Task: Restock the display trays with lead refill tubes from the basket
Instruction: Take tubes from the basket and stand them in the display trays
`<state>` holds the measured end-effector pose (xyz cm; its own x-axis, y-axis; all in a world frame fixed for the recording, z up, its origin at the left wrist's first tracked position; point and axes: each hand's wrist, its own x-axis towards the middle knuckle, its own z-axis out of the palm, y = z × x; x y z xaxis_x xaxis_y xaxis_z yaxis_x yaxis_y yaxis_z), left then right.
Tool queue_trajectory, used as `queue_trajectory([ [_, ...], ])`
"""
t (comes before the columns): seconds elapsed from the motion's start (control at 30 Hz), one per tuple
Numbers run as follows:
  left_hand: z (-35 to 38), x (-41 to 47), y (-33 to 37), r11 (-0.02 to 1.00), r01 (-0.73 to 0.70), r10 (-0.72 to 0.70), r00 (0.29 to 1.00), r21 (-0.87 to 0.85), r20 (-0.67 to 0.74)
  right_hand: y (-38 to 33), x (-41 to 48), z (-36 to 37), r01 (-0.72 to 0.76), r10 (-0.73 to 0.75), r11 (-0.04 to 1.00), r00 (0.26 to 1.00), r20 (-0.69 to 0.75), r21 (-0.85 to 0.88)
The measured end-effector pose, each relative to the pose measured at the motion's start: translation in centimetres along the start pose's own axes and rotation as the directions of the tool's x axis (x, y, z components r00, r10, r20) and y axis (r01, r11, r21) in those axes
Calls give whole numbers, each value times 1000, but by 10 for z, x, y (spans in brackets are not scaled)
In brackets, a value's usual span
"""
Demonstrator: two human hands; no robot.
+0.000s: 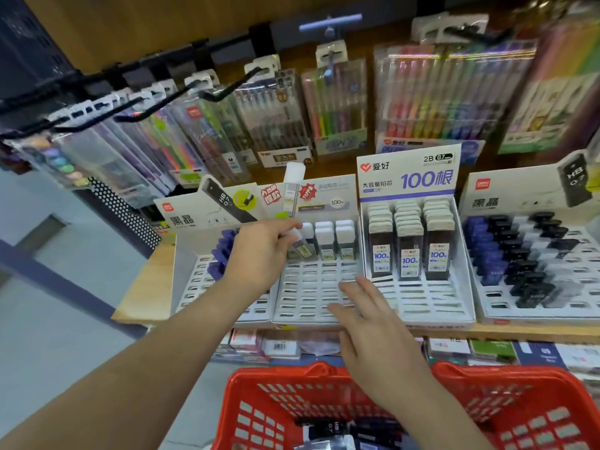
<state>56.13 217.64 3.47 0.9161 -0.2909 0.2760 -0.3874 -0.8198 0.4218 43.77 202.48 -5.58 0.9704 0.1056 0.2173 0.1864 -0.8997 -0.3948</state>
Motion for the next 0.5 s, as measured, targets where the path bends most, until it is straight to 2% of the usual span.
queue_trajectory([
  [0.13,1,8,-1,998,-64,63,995,16,82,-2,-3,7,47,-44,997,997,56,-63],
  [0.27,3,12,-2,995,-94,88,978,23,190,0,-4,9,58,-54,995,997,52,-79],
  [0.37,6,12,-2,999,-32,35,994,-29,105,2,-5,8,75,-71,993,997,44,-94],
  [0.5,3,11,-1,993,-85,87,996,-82,29,7,-5,10,87,-85,991,996,24,-106],
])
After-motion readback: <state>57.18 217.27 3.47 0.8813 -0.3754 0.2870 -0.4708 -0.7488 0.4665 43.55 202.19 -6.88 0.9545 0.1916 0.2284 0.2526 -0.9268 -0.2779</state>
